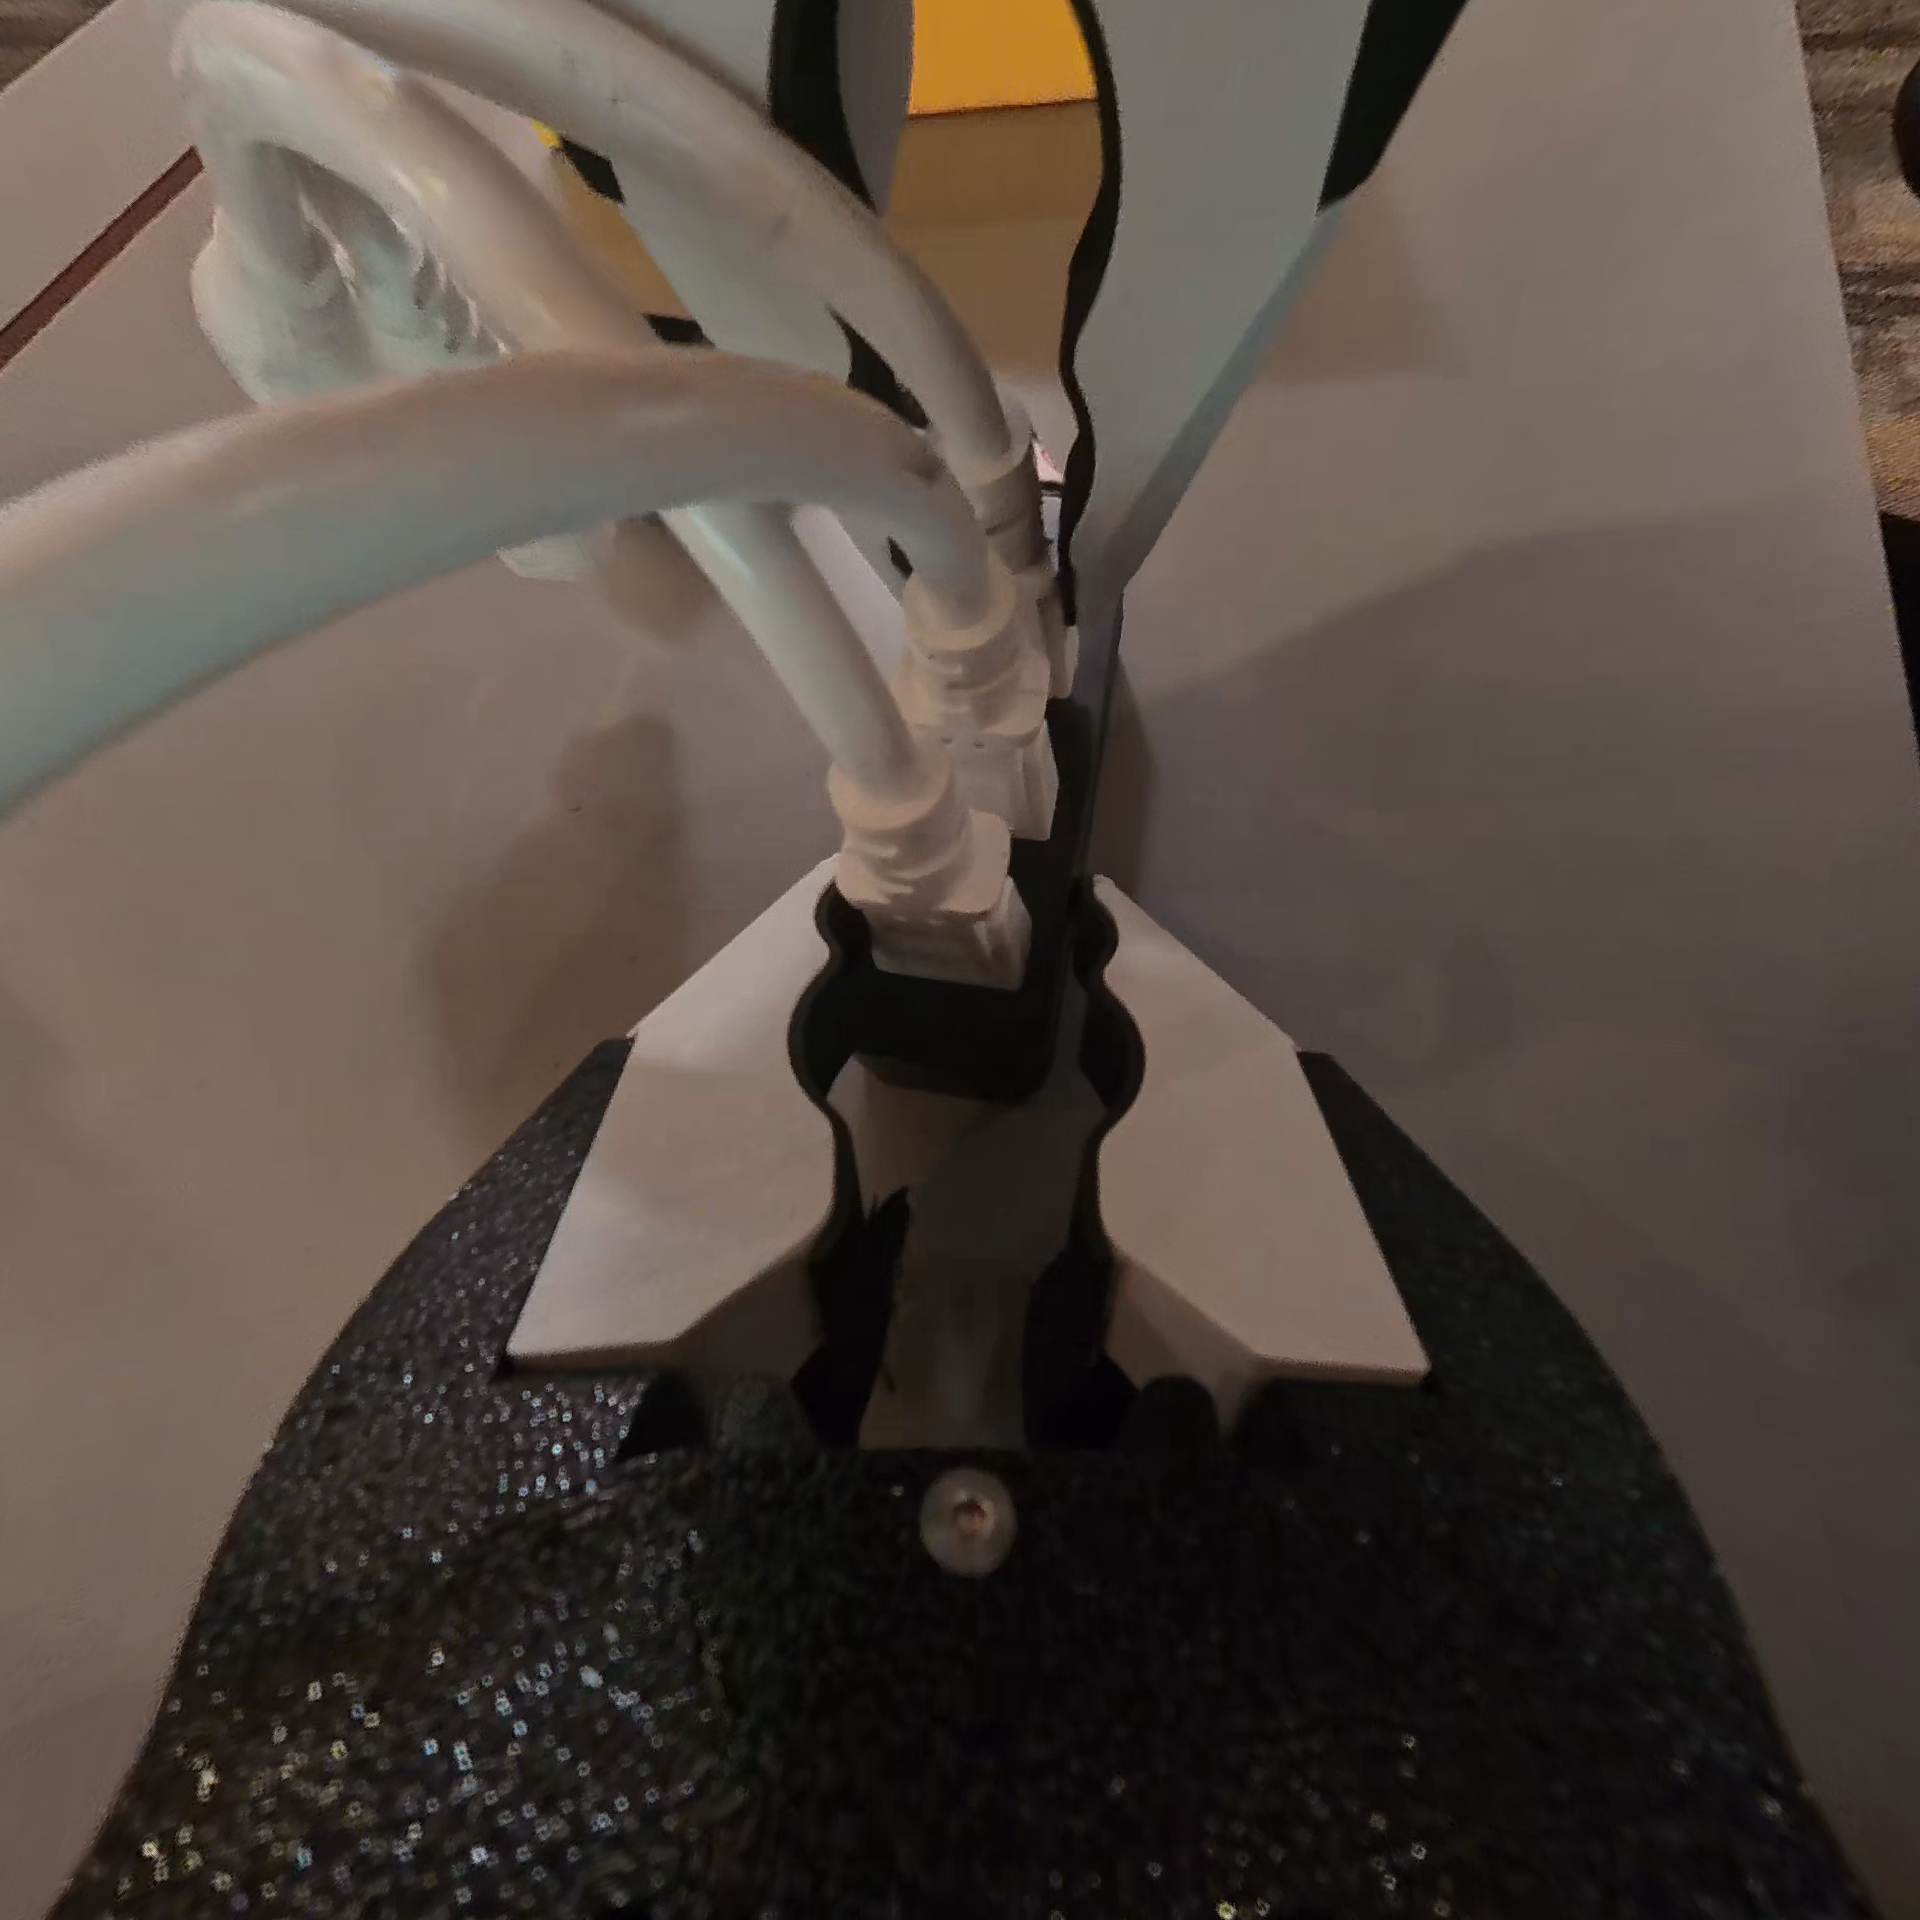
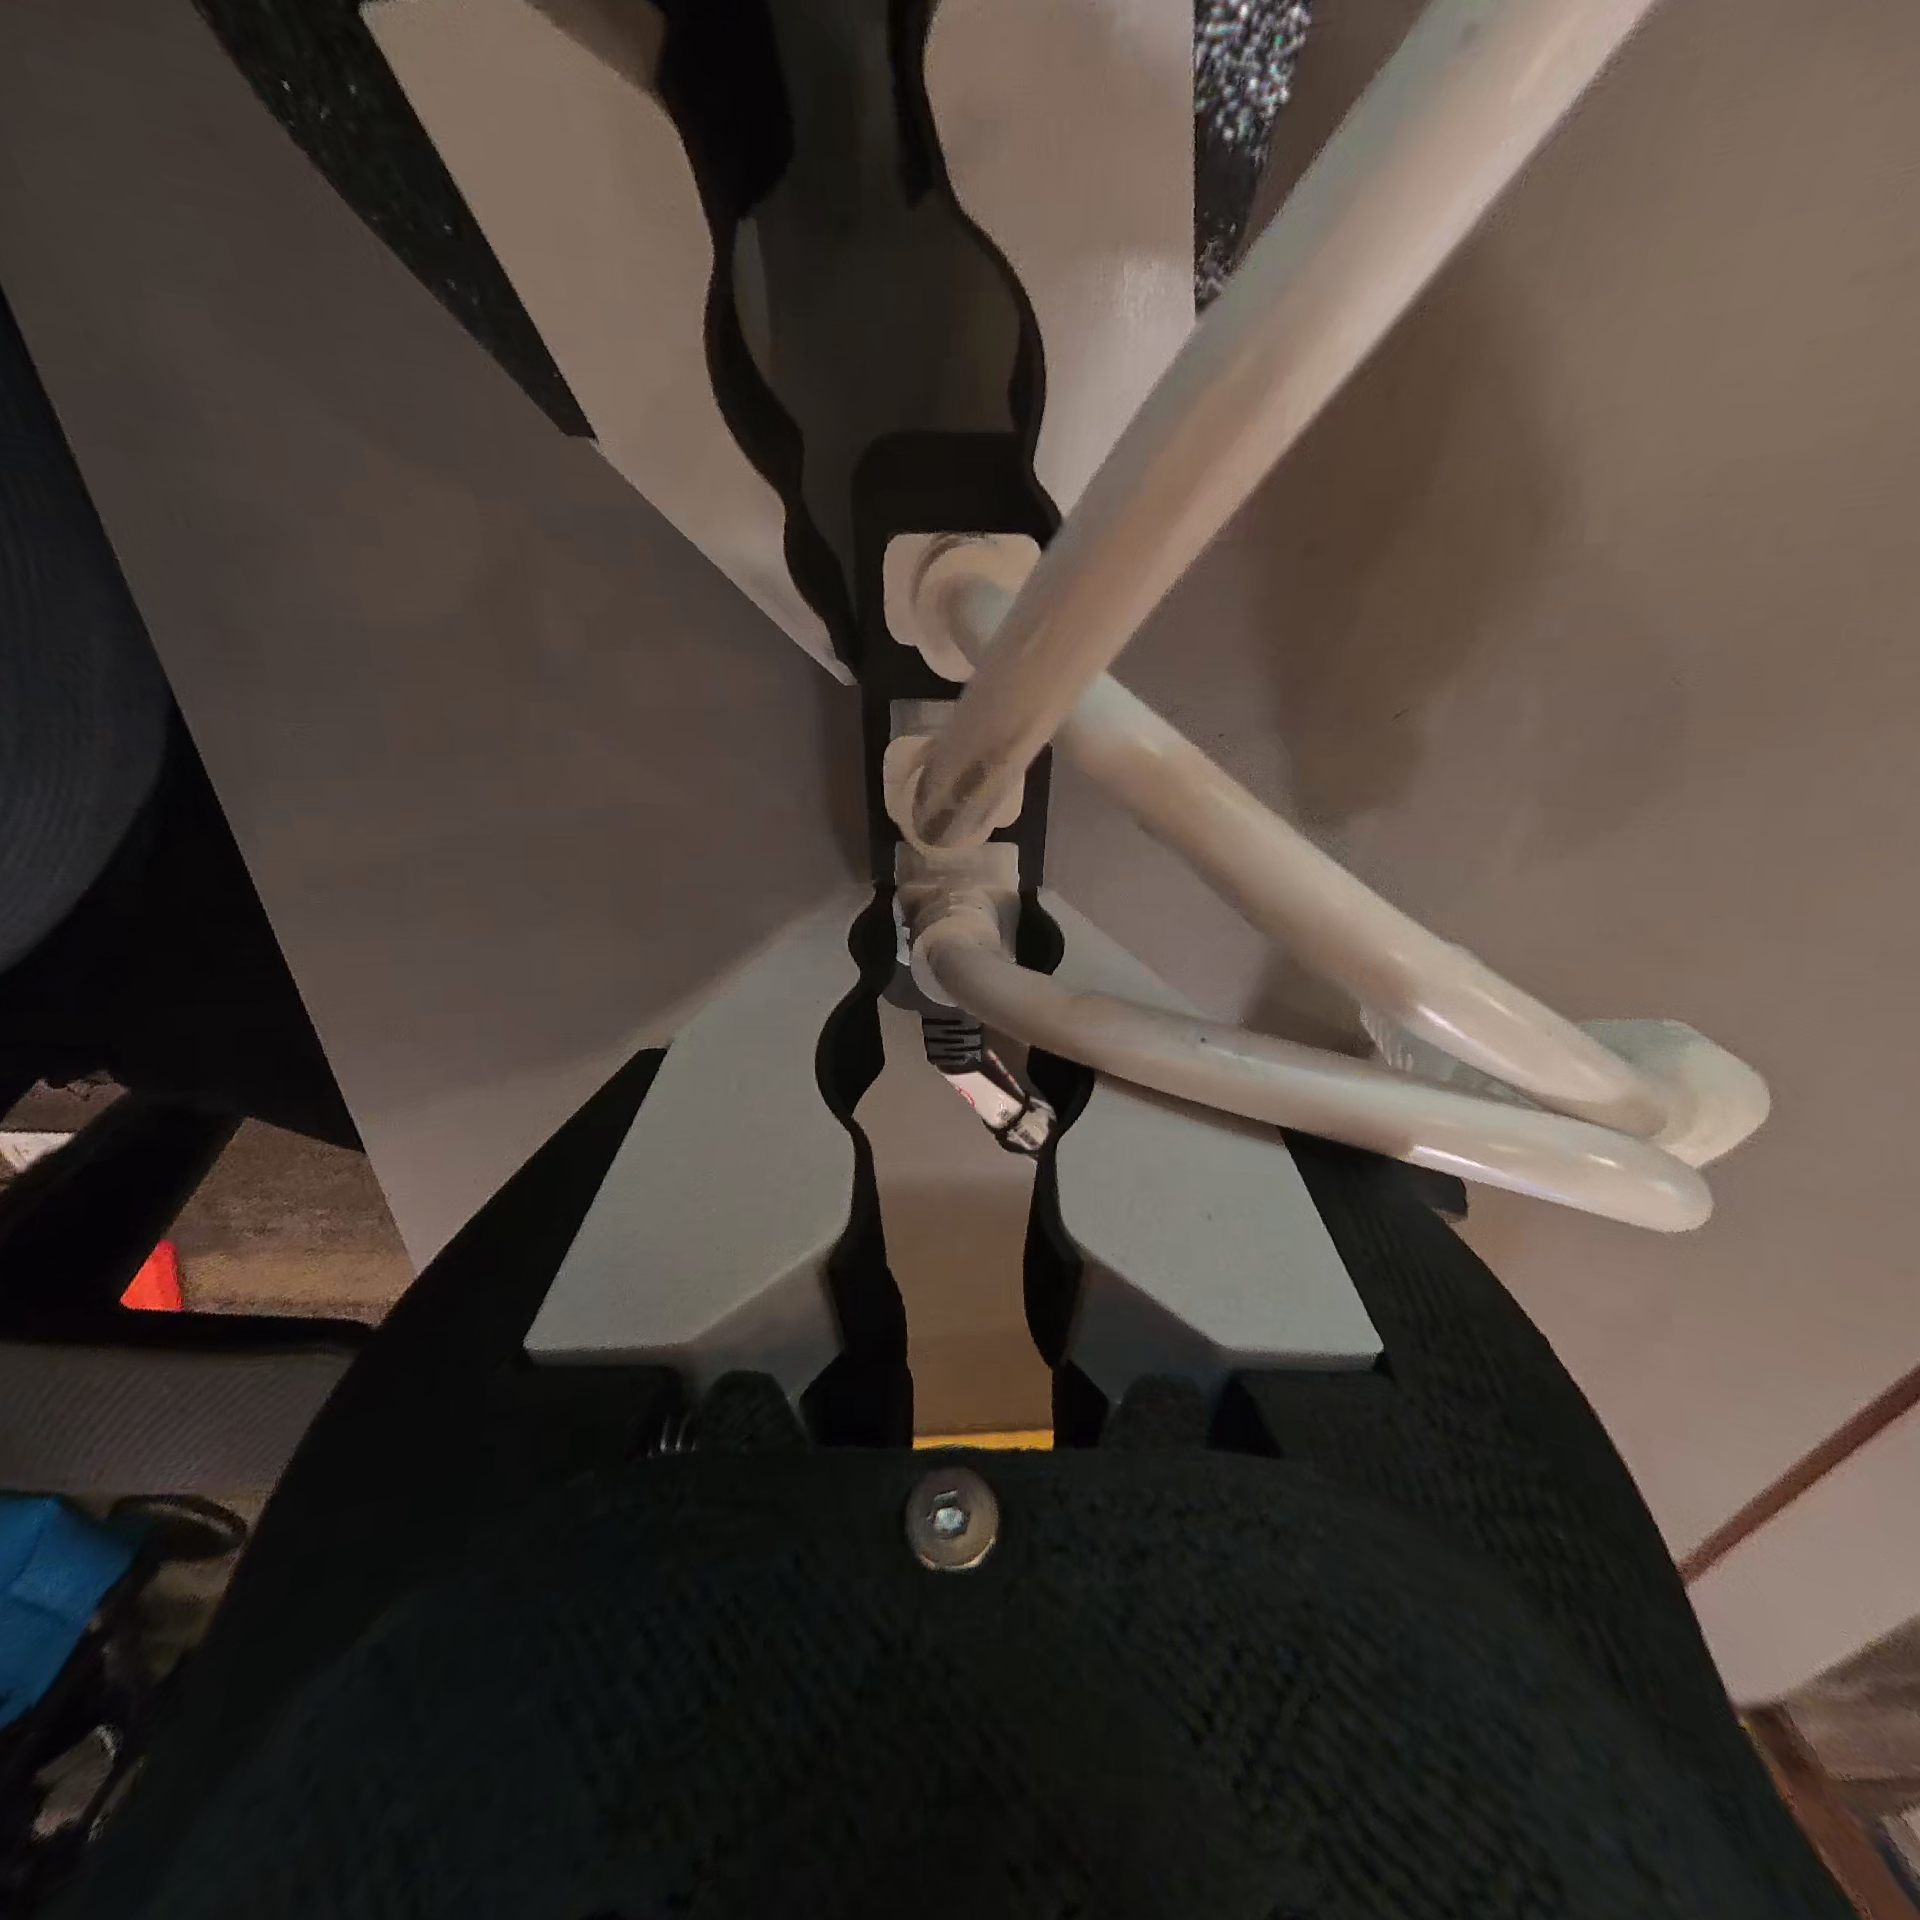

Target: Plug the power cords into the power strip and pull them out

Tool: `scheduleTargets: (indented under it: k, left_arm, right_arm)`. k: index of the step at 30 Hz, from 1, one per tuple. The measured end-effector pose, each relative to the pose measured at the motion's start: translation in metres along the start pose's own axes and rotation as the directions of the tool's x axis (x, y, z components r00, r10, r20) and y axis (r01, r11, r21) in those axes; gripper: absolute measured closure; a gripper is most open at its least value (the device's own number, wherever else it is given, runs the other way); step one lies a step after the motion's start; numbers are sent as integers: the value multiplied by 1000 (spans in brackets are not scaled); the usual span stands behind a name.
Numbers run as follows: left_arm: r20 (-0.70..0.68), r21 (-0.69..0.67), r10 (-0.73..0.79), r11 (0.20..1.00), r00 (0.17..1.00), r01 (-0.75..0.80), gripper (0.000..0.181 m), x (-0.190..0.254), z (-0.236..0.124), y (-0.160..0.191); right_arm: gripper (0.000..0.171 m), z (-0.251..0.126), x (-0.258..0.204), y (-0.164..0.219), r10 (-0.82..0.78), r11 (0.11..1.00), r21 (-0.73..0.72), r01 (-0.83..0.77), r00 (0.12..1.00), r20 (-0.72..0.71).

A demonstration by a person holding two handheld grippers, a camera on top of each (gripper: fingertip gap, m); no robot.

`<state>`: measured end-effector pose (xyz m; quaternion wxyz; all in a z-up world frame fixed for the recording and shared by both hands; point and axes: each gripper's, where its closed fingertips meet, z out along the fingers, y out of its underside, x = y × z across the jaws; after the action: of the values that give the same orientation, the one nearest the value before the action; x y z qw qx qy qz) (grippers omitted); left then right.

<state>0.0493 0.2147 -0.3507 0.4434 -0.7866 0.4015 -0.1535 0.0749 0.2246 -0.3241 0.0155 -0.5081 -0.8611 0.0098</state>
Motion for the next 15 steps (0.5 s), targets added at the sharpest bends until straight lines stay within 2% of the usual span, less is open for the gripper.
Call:
scheduleTargets:
  k: [7,15]
  left_arm:
    - [-9,18,0,1000,1000,1,142,0,0,0]
    - [-21,18,1,1000,1000,-1,142,1,0,0]
  right_arm:
    - [147,0,-1,2,60,983,177,-54,998,-31]
    - [147,0,-3,7,49,979,198,-43,998,-25]
